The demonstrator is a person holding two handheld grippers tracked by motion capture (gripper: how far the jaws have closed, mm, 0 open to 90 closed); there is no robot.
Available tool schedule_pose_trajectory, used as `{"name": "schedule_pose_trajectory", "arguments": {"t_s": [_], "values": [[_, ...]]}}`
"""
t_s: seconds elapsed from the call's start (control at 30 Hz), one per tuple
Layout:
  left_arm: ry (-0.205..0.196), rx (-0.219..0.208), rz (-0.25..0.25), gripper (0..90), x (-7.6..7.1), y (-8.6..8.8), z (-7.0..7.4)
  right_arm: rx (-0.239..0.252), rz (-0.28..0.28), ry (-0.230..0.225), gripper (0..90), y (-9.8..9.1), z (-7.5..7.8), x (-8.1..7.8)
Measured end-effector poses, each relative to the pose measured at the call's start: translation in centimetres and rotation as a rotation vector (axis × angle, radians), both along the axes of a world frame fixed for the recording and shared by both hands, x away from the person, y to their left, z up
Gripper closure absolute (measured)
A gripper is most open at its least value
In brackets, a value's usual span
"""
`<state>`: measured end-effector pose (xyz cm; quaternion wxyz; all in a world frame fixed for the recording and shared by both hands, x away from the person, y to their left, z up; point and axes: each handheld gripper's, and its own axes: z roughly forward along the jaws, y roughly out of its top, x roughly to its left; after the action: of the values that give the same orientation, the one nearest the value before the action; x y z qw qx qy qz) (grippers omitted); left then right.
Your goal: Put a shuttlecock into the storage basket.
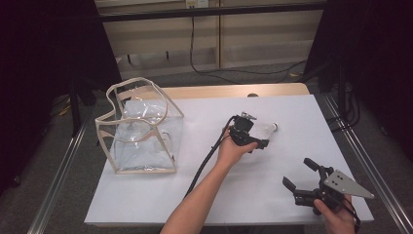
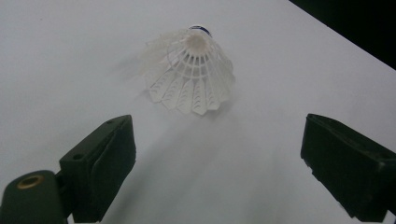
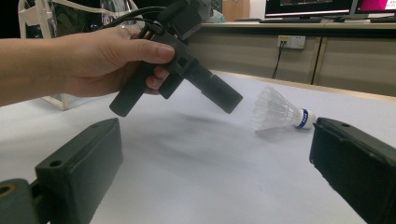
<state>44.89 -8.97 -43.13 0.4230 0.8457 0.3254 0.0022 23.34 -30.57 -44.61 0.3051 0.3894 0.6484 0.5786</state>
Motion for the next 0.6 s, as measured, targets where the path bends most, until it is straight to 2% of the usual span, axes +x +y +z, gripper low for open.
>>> {"name": "schedule_pose_trajectory", "arguments": {"t_s": [0.6], "values": [[0.004,-0.011,0.012,10.7,0.46,-0.74,-0.62,-0.005,-0.001,-0.002,2.3,-0.07,-0.01,0.02]]}}
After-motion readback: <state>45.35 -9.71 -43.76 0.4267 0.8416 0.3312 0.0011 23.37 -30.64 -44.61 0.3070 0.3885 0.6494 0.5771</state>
